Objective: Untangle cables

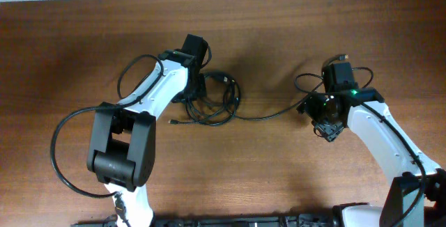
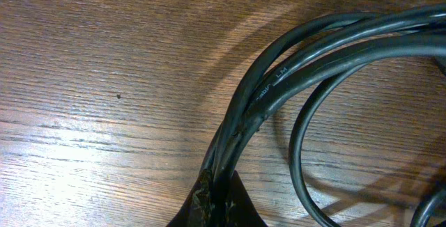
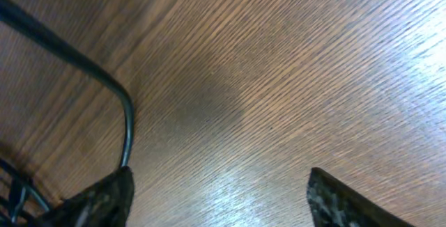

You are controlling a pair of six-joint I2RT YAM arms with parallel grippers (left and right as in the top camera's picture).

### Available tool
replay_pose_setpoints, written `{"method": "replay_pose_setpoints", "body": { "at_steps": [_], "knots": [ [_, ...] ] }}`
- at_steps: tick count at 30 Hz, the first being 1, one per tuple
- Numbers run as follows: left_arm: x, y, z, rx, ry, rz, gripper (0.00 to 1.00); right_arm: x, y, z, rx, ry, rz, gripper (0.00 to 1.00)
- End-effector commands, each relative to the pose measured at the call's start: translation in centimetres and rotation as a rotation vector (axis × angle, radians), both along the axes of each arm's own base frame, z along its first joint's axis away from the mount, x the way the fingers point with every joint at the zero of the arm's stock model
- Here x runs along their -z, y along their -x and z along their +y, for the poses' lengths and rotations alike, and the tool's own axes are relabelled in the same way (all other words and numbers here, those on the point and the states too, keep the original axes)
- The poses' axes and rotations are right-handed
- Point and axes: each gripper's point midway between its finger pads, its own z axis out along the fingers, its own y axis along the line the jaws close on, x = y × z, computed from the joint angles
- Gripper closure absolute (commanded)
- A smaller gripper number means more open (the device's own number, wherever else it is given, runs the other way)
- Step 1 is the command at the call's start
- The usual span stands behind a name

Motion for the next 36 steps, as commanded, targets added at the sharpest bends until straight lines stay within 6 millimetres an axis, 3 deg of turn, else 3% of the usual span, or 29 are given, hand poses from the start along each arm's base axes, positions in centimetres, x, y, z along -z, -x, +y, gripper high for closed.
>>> {"method": "replay_pose_setpoints", "body": {
  "at_steps": [1,3,5,7,12,15,19,20,22,26,28,34,35,36],
  "knots": [
    [-1.5,-0.7,-0.3,0.004,0.025,-0.039,1.0,-2.5,-2.0,-0.2,0.001,-0.009,-0.079,0.1],
    [-1.5,-0.7,-0.3,0.004,0.025,-0.039,1.0,-6.0,-3.7,-1.1,-0.017,0.002,-0.157,0.01],
    [-1.5,-0.7,-0.3,0.004,0.025,-0.04,1.0,-9.3,-4.8,-1.6,-0.02,0.028,-0.221,0.01],
    [-1.5,-0.7,-0.3,0.004,0.025,-0.04,1.0,-10.1,-4.9,-1.0,-0.03,-0.007,-0.241,0.01],
    [-1.6,-0.9,-0.4,0.004,0.028,-0.047,0.99,-9.7,-4.4,2.5,-0.115,-0.101,-0.217,0.01],
    [-1.6,-0.9,-0.4,0.004,0.028,-0.047,0.99,-8.4,-3.7,5.8,-0.258,-0.096,-0.178,0.01],
    [-1.6,-1.1,-0.5,0.004,0.03,-0.054,0.98,-5.2,-3.4,7.0,-0.364,0.02,-0.099,0.03],
    [-1.6,-1.2,-0.5,0.004,0.032,-0.061,0.97,-4.2,-3.4,6.5,-0.367,0.075,-0.075,0.12],
    [-1.6,-1.3,-0.6,0.004,0.034,-0.064,0.96,-1.4,-3.8,4.1,-0.365,0.282,-0.005,0.14],
    [-1.6,-1.3,-0.6,0.004,0.034,-0.064,0.96,3.3,-3.1,3.2,-0.384,0.344,0.139,0.16],
    [-1.6,-1.3,-0.6,0.004,0.034,-0.065,0.97,4.8,-3.8,2.7,-0.379,0.386,0.143,0.2],
    [-1.6,-1.2,-0.5,0.004,0.032,-0.061,0.97,4.4,-7.3,-0.5,-0.247,0.455,0.037,0.24],
    [-1.6,-1.2,-0.5,0.004,0.032,-0.061,0.97,4.4,-7.3,-1.4,-0.201,0.449,0.041,0.42],
    [-1.6,-1.2,-0.5,0.004,0.032,-0.061,0.97,4.5,-7.4,-1.9,-0.181,0.427,0.048,0.91]
  ]
}}
